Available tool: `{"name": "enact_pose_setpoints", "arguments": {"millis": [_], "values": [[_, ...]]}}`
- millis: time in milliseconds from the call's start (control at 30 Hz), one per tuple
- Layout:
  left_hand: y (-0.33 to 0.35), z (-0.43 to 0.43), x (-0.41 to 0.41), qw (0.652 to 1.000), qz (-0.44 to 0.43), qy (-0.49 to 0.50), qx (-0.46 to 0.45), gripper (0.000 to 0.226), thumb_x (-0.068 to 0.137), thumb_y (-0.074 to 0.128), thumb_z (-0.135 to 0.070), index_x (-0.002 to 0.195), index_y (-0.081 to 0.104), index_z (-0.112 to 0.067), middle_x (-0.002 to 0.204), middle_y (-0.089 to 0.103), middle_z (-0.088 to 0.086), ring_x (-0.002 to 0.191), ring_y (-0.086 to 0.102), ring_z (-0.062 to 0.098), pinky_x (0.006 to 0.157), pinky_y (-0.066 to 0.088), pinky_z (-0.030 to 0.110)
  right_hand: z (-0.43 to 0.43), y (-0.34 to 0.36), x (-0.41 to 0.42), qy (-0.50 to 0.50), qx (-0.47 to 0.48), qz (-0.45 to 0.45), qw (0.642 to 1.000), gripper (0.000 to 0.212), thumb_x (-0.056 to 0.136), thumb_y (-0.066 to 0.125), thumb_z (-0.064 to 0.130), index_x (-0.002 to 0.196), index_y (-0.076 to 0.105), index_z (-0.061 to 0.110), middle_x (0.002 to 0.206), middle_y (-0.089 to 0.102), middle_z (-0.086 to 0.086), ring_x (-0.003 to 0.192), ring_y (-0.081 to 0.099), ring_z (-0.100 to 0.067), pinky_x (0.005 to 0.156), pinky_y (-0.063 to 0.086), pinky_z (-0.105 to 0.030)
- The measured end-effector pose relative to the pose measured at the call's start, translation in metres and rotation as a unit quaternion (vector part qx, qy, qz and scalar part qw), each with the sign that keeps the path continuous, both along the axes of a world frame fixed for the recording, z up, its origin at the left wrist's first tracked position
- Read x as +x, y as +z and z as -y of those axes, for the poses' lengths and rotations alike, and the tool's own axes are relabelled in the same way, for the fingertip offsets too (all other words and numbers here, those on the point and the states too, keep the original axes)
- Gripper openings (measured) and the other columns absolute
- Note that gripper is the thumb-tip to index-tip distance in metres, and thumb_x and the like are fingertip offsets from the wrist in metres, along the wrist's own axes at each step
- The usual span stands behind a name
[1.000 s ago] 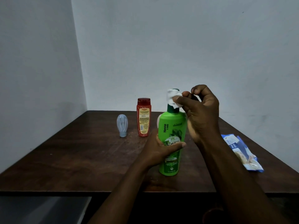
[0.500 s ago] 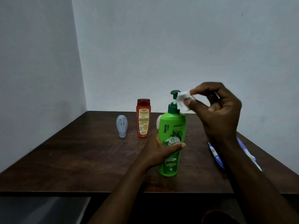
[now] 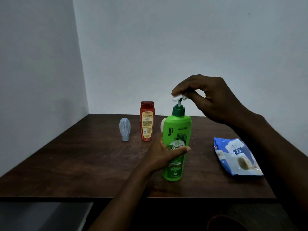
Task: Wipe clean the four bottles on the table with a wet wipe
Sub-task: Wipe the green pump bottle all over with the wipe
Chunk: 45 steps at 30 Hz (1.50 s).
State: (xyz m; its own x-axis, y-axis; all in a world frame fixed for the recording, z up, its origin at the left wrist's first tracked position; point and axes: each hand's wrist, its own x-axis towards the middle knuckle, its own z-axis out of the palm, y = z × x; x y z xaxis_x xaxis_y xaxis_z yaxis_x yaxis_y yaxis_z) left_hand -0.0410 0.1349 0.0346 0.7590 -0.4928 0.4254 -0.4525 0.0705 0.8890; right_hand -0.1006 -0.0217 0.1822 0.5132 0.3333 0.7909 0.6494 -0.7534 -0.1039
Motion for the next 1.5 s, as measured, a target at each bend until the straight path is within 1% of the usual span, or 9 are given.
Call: {"name": "enact_pose_setpoints", "arguments": {"millis": [200, 333, 533, 733, 833, 1000, 1233, 1333, 1500], "values": [[0.001, -0.001, -0.002, 1.000, -0.008, 0.000, -0.001, 0.036, 0.074, 0.087, -0.019, 0.102, 0.068, -0.029, 0.100, 0.077, -0.006, 0.092, 0.073, 0.004, 0.076, 0.058, 0.020, 0.005, -0.003, 0.004, -0.068, 0.066, -0.037, 0.995, 0.032, 0.097, 0.052, 0.001, 0.108, 0.076, 0.020, 0.101, 0.074, 0.010, 0.092, 0.067, -0.003, 0.080, 0.052, -0.020], [0.001, -0.001, -0.003, 1.000, -0.012, -0.006, -0.006, 0.036, 0.074, 0.087, -0.017, 0.103, 0.068, -0.028, 0.101, 0.077, -0.006, 0.093, 0.073, 0.006, 0.077, 0.058, 0.021, 0.011, -0.008, 0.011, -0.066, 0.137, -0.159, 0.975, 0.036, 0.095, 0.048, -0.001, 0.105, 0.076, 0.020, 0.092, 0.075, 0.008, 0.072, 0.062, -0.001, 0.067, 0.052, -0.019], [0.004, -0.003, -0.003, 0.998, -0.033, -0.034, -0.028, 0.039, 0.071, 0.087, -0.007, 0.103, 0.069, -0.020, 0.096, 0.078, -0.006, 0.090, 0.074, 0.009, 0.073, 0.058, 0.022, 0.009, -0.013, 0.014, 0.121, 0.519, -0.320, 0.784, 0.033, 0.094, 0.038, -0.008, 0.106, 0.067, 0.001, 0.093, 0.070, -0.013, 0.071, 0.059, -0.017, 0.064, 0.055, -0.023], [0.003, -0.005, 0.000, 0.993, -0.070, -0.076, -0.051, 0.030, 0.077, 0.080, -0.003, 0.102, 0.069, -0.014, 0.095, 0.078, 0.001, 0.088, 0.075, 0.016, 0.071, 0.058, 0.025, 0.000, -0.022, 0.024, 0.174, 0.530, -0.428, 0.711, 0.041, 0.093, 0.037, -0.003, 0.118, 0.068, 0.007, 0.099, 0.071, -0.005, 0.075, 0.059, -0.011, 0.069, 0.050, -0.024], [0.001, -0.006, 0.000, 0.991, -0.081, -0.088, -0.051, 0.034, 0.075, 0.080, -0.013, 0.107, 0.068, -0.011, 0.099, 0.077, 0.004, 0.093, 0.074, 0.021, 0.074, 0.058, 0.028, 0.002, -0.018, 0.024, 0.188, 0.519, -0.448, 0.703, 0.043, 0.090, 0.035, -0.001, 0.110, 0.070, 0.013, 0.087, 0.069, -0.001, 0.072, 0.054, -0.011, 0.072, 0.041, -0.027], [0.001, -0.006, 0.002, 0.991, -0.086, -0.093, -0.041, 0.031, 0.079, 0.078, -0.010, 0.109, 0.068, -0.012, 0.100, 0.077, 0.003, 0.095, 0.074, 0.019, 0.077, 0.058, 0.028, 0.017, -0.003, 0.012, 0.194, 0.497, -0.466, 0.705, 0.047, 0.076, 0.053, 0.004, 0.120, 0.065, 0.006, 0.095, 0.067, -0.008, 0.074, 0.057, -0.014, 0.064, 0.054, -0.022], [0.003, -0.007, -0.001, 0.990, -0.087, -0.102, -0.038, 0.027, 0.083, 0.075, -0.003, 0.105, 0.068, -0.016, 0.095, 0.077, -0.002, 0.091, 0.074, 0.013, 0.074, 0.057, 0.022, 0.030, -0.019, 0.006, 0.250, 0.549, -0.488, 0.631, 0.043, 0.072, 0.049, 0.003, 0.113, 0.061, 0.009, 0.086, 0.063, -0.004, 0.069, 0.052, -0.014, 0.061, 0.051, -0.025], [0.003, -0.007, -0.001, 0.990, -0.088, -0.104, -0.037, 0.026, 0.083, 0.075, -0.004, 0.105, 0.068, -0.016, 0.096, 0.077, -0.002, 0.091, 0.074, 0.013, 0.074, 0.057, 0.023, 0.032, -0.016, 0.006, 0.208, 0.593, -0.425, 0.652, 0.028, 0.074, 0.050, 0.006, 0.096, 0.064, 0.015, 0.081, 0.058, -0.001, 0.066, 0.046, -0.014, 0.063, 0.044, -0.024], [0.001, -0.006, 0.000, 0.990, -0.092, -0.103, -0.041, 0.032, 0.079, 0.078, -0.013, 0.109, 0.067, -0.014, 0.100, 0.077, 0.002, 0.095, 0.074, 0.018, 0.077, 0.058, 0.027, 0.017, 0.001, 0.006, 0.095, 0.449, -0.269, 0.847, 0.030, 0.092, 0.052, -0.003, 0.102, 0.072, 0.017, 0.096, 0.072, 0.000, 0.079, 0.063, -0.010, 0.072, 0.049, -0.023]]}}
